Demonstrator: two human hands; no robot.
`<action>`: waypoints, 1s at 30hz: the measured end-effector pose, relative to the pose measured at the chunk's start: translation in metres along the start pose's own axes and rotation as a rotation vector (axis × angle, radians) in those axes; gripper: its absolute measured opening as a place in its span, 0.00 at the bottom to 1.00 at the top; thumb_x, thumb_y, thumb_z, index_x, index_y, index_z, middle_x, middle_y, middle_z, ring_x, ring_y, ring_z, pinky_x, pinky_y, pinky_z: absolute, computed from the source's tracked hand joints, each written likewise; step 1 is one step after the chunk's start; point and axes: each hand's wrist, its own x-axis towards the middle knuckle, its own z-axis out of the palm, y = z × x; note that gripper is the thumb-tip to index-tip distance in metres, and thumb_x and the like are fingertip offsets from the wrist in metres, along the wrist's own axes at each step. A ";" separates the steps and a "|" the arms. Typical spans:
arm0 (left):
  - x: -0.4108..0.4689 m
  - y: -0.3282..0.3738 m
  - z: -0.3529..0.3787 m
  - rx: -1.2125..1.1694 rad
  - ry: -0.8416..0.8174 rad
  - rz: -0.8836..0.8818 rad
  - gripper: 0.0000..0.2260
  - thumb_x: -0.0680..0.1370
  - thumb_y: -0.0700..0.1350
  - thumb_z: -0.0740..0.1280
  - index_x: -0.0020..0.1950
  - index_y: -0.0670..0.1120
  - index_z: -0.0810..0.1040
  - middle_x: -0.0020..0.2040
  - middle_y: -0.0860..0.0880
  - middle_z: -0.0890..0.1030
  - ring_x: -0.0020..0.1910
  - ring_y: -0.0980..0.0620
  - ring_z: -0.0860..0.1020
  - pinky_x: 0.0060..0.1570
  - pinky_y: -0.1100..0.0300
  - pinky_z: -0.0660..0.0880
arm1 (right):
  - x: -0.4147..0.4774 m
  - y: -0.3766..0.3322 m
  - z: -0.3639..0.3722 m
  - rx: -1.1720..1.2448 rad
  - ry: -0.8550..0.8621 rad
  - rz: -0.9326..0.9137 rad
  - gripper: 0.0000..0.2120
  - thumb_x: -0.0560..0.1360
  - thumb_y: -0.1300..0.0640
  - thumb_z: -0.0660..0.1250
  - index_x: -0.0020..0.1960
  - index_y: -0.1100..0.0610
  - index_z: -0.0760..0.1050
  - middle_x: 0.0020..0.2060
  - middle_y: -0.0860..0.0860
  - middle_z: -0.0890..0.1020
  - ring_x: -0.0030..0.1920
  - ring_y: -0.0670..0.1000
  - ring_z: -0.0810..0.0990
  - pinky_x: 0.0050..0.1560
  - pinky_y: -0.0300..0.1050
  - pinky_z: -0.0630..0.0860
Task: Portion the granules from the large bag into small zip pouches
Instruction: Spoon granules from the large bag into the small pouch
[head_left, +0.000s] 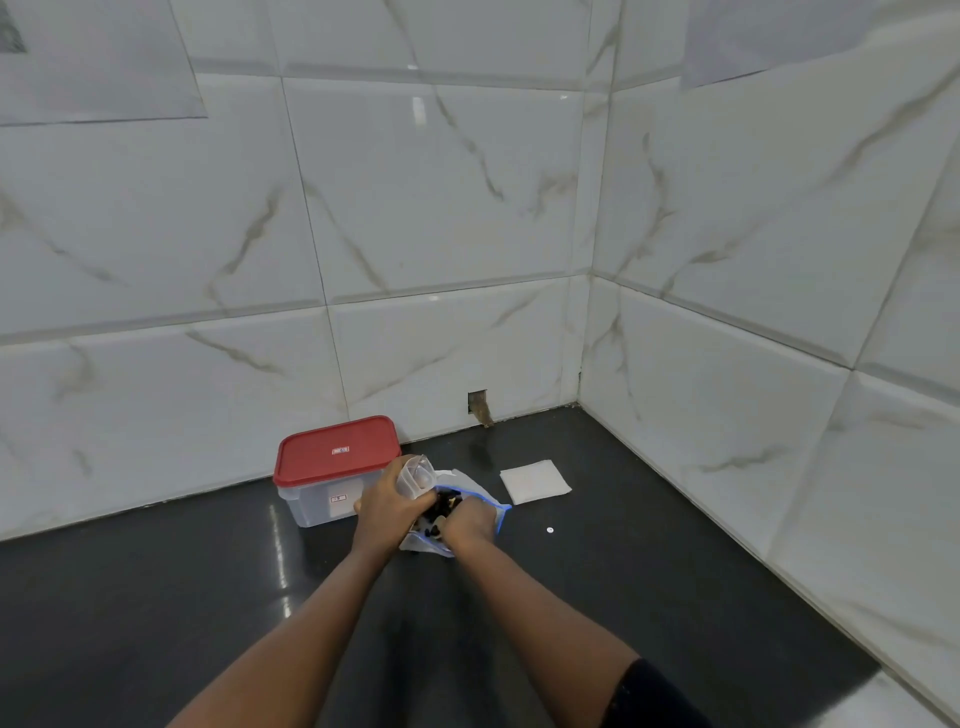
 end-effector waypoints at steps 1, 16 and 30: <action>0.000 -0.001 -0.001 0.001 -0.003 -0.001 0.17 0.70 0.44 0.73 0.58 0.52 0.76 0.47 0.52 0.79 0.49 0.51 0.76 0.48 0.60 0.70 | 0.004 0.007 0.001 -0.086 0.010 -0.023 0.14 0.79 0.67 0.53 0.55 0.65 0.76 0.48 0.61 0.77 0.34 0.53 0.75 0.22 0.35 0.75; -0.006 -0.001 -0.011 0.031 0.023 0.024 0.18 0.70 0.44 0.74 0.59 0.49 0.76 0.46 0.52 0.79 0.46 0.54 0.76 0.41 0.69 0.67 | -0.002 0.003 0.005 -0.468 -0.188 0.089 0.14 0.80 0.65 0.56 0.36 0.63 0.72 0.31 0.58 0.76 0.44 0.60 0.82 0.58 0.56 0.78; -0.008 0.004 -0.005 0.010 0.037 0.024 0.15 0.70 0.45 0.74 0.52 0.54 0.72 0.41 0.57 0.77 0.44 0.56 0.75 0.41 0.67 0.68 | 0.016 0.016 0.010 -0.199 -0.062 0.071 0.18 0.78 0.66 0.52 0.35 0.61 0.75 0.39 0.61 0.80 0.44 0.62 0.80 0.53 0.66 0.77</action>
